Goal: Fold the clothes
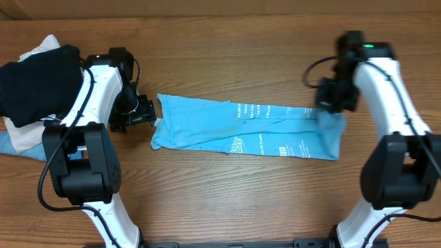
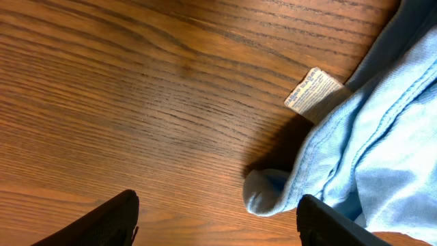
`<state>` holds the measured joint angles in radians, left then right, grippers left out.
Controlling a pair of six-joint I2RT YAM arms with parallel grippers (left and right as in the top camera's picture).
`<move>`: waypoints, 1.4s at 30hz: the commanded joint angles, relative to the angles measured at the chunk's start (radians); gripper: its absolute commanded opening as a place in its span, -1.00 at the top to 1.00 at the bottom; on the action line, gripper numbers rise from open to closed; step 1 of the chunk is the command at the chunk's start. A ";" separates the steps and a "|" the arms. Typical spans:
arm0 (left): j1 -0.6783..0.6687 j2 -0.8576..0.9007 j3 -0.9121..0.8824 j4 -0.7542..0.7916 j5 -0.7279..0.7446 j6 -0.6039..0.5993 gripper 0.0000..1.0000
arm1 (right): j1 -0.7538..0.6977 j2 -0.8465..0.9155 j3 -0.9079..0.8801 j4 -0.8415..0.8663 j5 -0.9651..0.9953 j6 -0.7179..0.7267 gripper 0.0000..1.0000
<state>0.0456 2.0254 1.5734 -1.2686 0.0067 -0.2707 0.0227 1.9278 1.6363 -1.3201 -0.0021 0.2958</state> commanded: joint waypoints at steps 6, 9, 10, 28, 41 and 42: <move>-0.016 0.007 0.015 -0.006 0.013 0.002 -0.54 | 0.231 0.039 0.020 0.083 0.001 0.129 0.92; -0.027 0.007 0.015 -0.006 0.012 0.002 -0.54 | 0.277 0.072 0.020 0.097 0.001 0.144 0.92; -0.030 0.007 0.015 -0.006 0.013 0.002 -0.54 | 0.298 0.088 0.020 0.097 0.001 0.147 0.92; -0.035 0.007 0.015 0.001 0.012 0.002 -0.55 | 0.420 0.132 0.020 0.146 -0.006 0.136 -0.01; -0.035 0.007 0.015 0.002 0.009 0.005 -0.57 | 0.336 0.083 0.019 0.064 0.159 0.147 -0.04; -0.035 0.007 0.015 0.002 0.009 0.005 -0.57 | 0.332 0.082 0.019 0.061 0.163 0.146 -0.05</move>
<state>0.0143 2.0254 1.5734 -1.2678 0.0116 -0.2707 0.3653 2.0525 1.6363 -1.2488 0.1329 0.4404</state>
